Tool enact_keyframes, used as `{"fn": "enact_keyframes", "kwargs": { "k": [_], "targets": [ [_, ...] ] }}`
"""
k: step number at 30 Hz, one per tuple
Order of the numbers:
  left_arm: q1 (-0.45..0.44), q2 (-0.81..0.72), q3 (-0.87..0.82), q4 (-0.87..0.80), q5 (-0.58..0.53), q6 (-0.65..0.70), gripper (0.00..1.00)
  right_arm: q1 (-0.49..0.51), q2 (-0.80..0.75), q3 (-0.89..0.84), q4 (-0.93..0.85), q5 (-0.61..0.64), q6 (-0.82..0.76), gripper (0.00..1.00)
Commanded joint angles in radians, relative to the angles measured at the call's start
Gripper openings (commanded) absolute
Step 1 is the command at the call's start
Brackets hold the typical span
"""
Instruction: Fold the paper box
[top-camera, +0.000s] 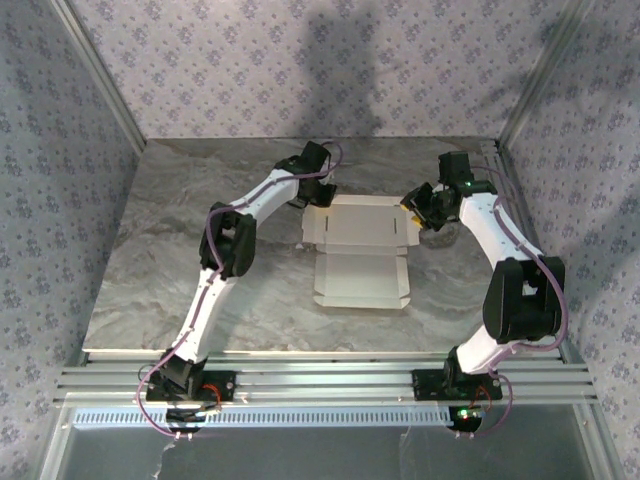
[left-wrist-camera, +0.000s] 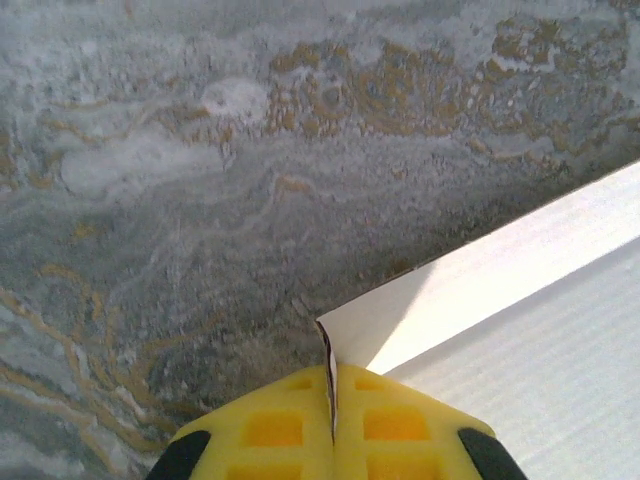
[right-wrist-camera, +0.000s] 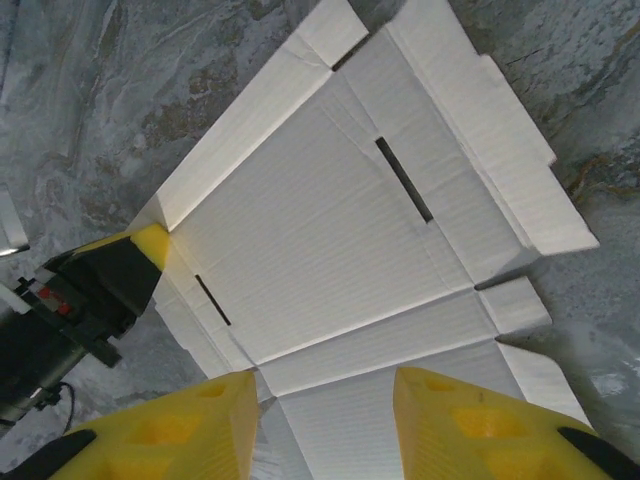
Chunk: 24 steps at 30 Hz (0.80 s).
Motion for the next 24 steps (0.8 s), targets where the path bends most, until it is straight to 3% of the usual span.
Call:
{"fn": "enact_keyframes", "kwargs": {
  "k": [1, 7, 12, 18, 24],
  "targets": [
    [-0.038, -0.123, -0.135, 0.098, -0.097, 0.031, 0.00, 0.011, -0.047, -0.030, 0.036, -0.042, 0.067, 0.41],
    [-0.076, -0.446, -0.647, 0.569, -0.234, 0.037, 0.00, 0.056, -0.136, -0.154, 0.174, -0.072, 0.337, 0.45],
    [-0.101, -0.619, -0.945, 0.892, -0.295, 0.030, 0.00, 0.137, -0.181, -0.219, 0.303, -0.049, 0.610, 0.54],
    [-0.110, -0.731, -1.159, 1.156, -0.339, -0.056, 0.00, 0.288, -0.176, -0.232, 0.409, 0.053, 0.848, 0.66],
    [-0.127, -0.771, -1.252, 1.260, -0.363, -0.096, 0.00, 0.337, -0.052, -0.161, 0.482, 0.040, 0.931, 0.67]
  ]
}}
